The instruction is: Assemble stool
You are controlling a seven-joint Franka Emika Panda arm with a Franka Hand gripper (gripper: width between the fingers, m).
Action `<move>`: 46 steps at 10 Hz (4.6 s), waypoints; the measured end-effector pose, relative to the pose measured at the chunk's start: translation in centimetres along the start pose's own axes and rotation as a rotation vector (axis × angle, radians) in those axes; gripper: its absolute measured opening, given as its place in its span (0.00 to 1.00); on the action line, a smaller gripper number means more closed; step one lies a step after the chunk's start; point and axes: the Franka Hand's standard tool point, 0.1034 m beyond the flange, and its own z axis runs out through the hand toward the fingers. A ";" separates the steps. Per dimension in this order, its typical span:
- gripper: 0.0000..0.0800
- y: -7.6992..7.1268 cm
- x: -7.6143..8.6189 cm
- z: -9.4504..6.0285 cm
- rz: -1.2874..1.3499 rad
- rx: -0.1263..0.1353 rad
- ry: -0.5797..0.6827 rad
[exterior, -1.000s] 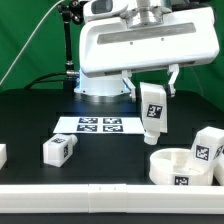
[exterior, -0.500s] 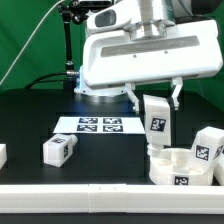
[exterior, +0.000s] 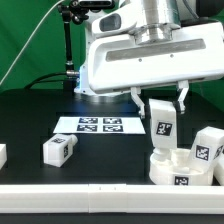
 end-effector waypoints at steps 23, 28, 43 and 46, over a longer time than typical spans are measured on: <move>0.41 0.2 -2.4 1.4 0.009 -0.018 0.000; 0.41 1.8 -2.2 1.4 0.030 -0.046 0.058; 0.81 1.6 -1.2 -0.4 0.043 -0.020 0.006; 0.81 1.7 -1.3 -0.3 0.023 -0.013 -0.019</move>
Offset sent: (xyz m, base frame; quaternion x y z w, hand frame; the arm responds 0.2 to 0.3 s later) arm -0.0036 0.0111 0.0006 -0.0019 0.0041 0.0088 1.0000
